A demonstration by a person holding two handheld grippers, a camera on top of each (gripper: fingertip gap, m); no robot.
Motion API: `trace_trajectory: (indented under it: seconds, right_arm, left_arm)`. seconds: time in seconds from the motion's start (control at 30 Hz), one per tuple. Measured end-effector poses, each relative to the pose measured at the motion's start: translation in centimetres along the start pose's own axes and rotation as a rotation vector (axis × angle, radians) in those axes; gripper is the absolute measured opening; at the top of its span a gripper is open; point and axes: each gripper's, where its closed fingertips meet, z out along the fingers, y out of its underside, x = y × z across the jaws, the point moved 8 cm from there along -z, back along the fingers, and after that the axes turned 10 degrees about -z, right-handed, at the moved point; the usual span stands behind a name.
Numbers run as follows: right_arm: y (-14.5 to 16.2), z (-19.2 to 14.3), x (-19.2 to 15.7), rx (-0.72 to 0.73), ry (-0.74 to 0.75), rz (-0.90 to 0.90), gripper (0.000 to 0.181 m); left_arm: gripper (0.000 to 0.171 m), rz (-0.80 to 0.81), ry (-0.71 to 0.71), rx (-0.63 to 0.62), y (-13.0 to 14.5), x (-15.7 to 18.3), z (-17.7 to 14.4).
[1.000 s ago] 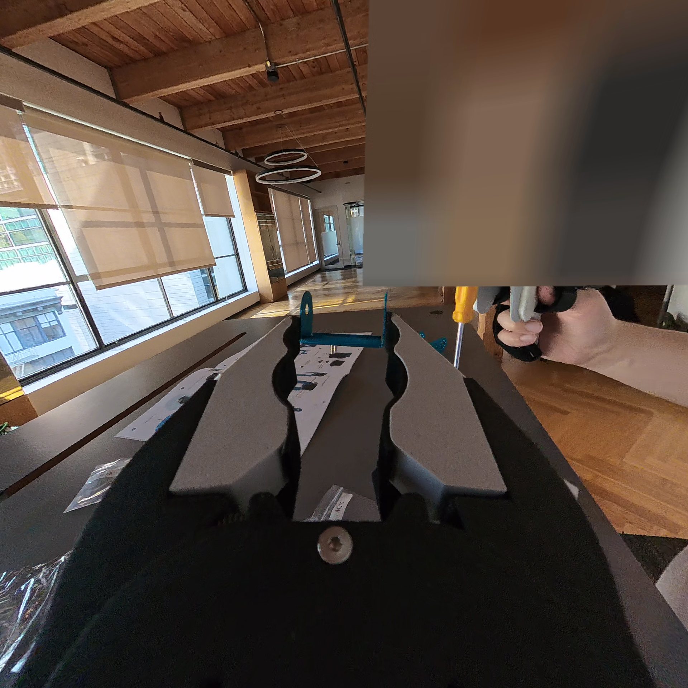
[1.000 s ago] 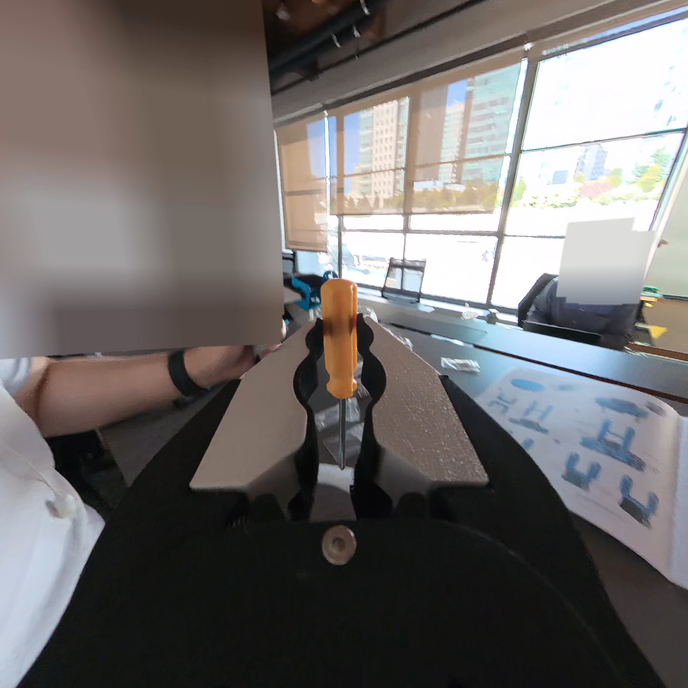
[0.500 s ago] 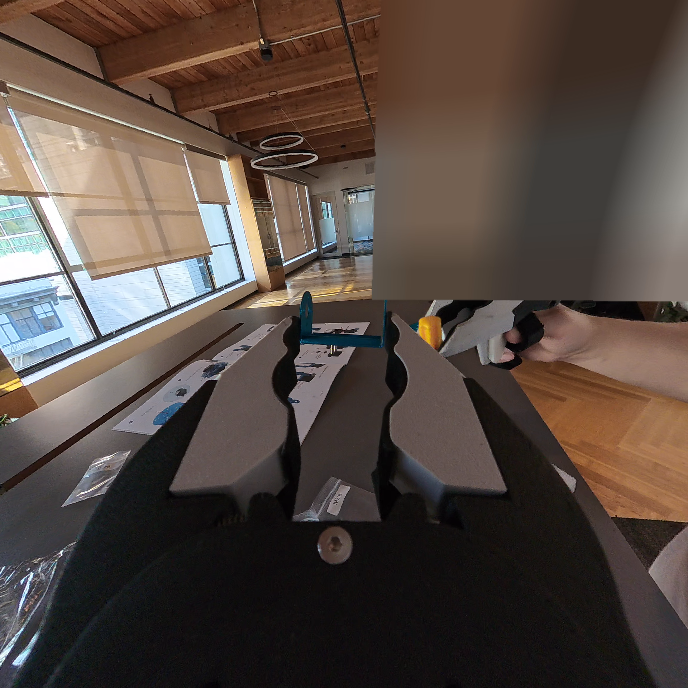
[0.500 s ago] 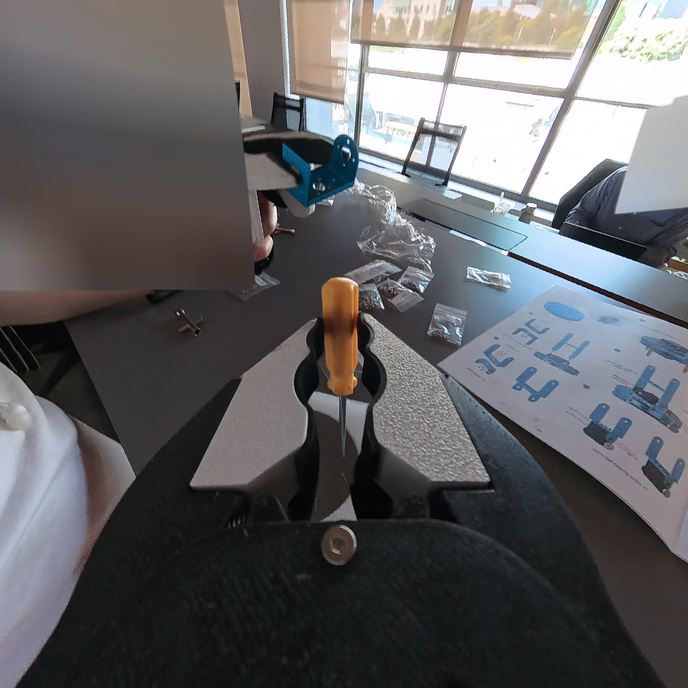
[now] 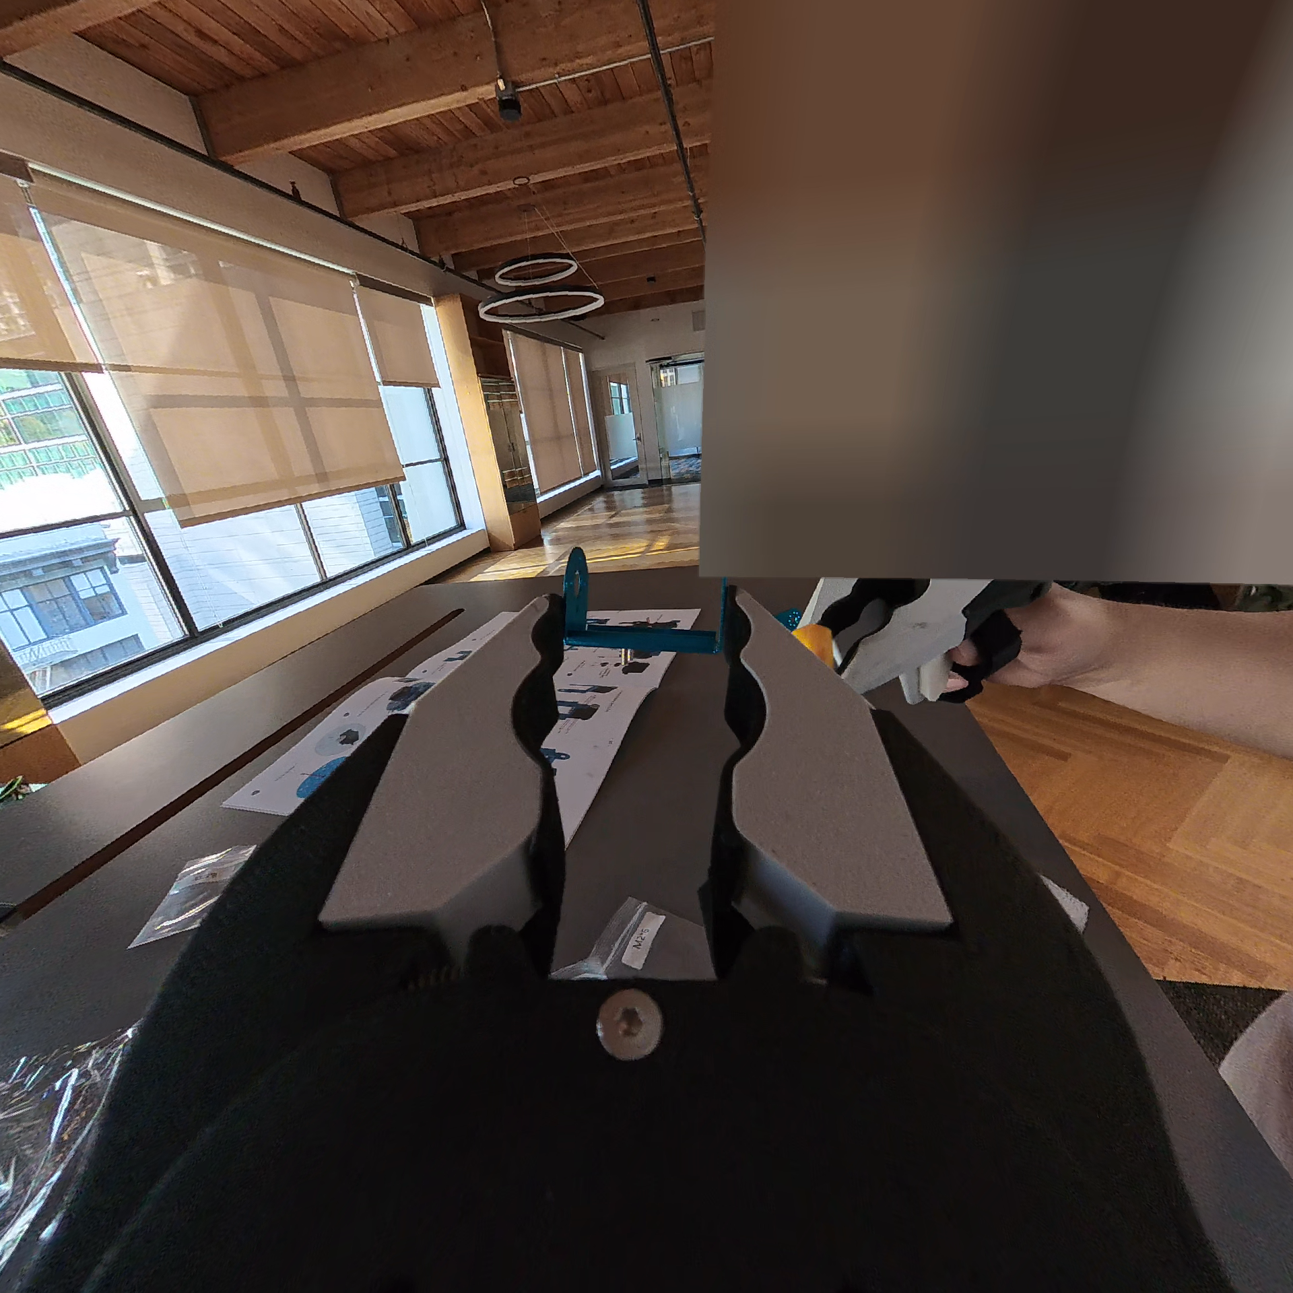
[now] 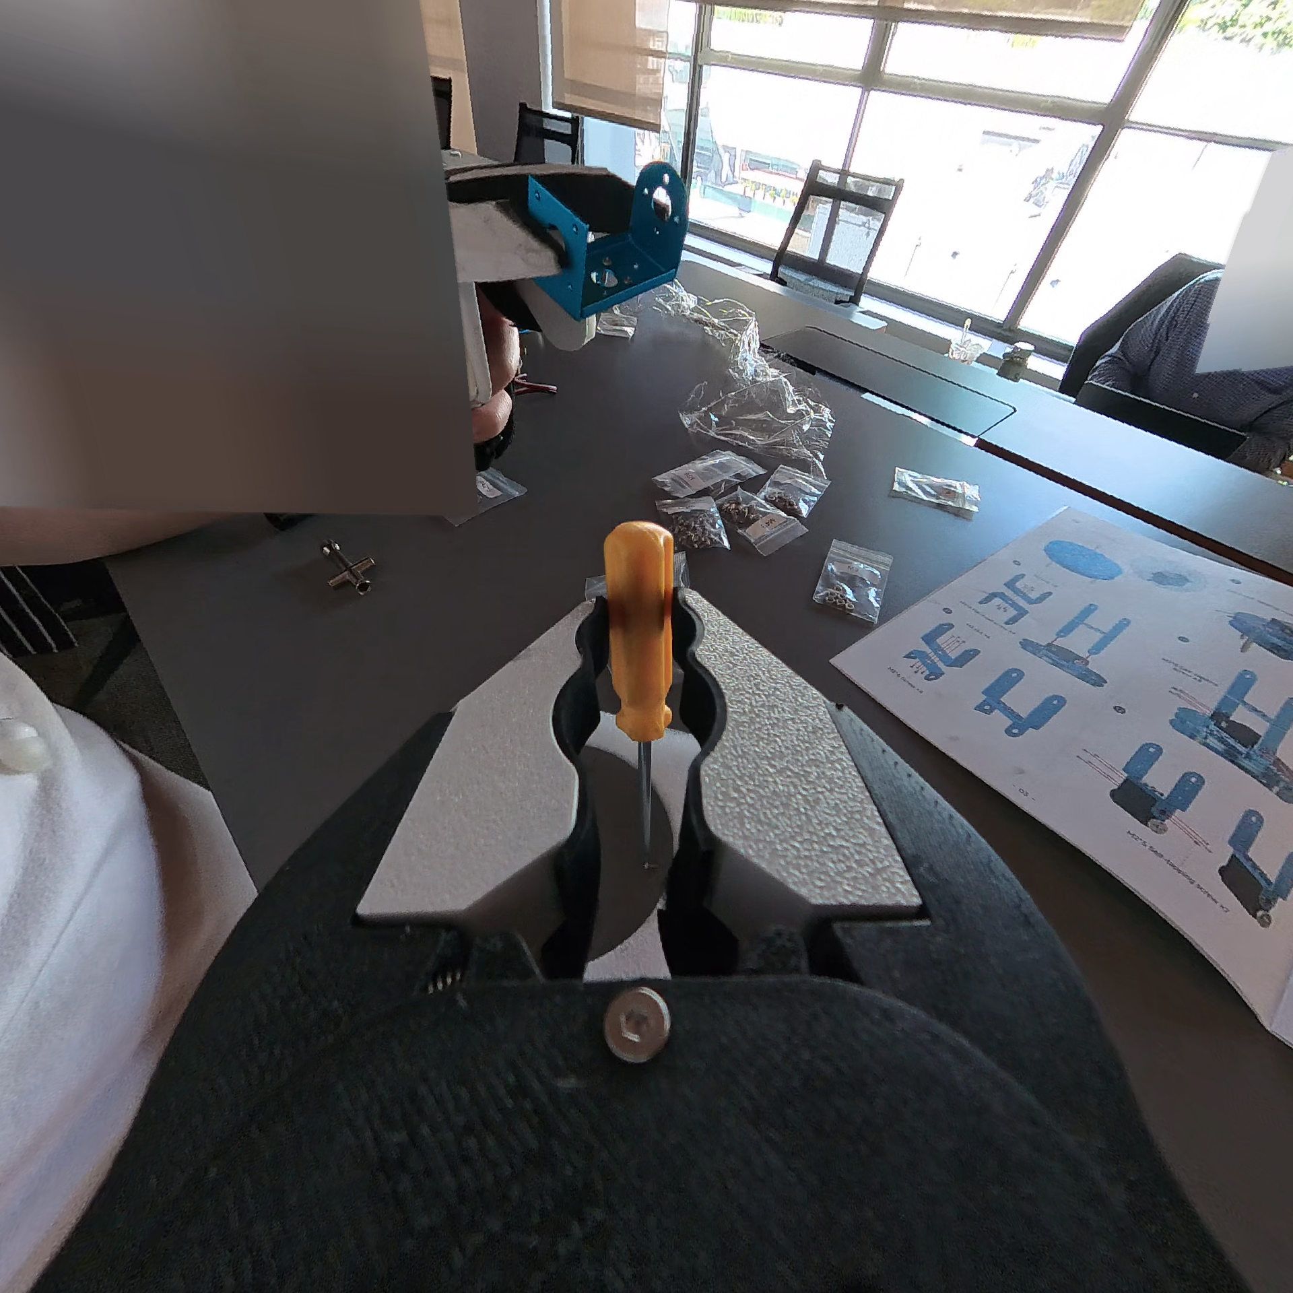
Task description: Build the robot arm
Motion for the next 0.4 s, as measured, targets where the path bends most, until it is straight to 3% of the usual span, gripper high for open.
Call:
trace_trajectory:
  seconds: [0.2,0.4]
  right_arm:
    - [-3.0,-1.1,0.4,0.092,0.008,-0.010,0.016]
    - [-7.6,-3.0,2.3,0.336,-0.030,0.139,0.016]
  left_arm:
    - [0.045,0.015,0.005,-0.009,0.2,0.1,0.1]
    - [0.045,0.059,0.043,-0.045,1.2,0.9,0.6]
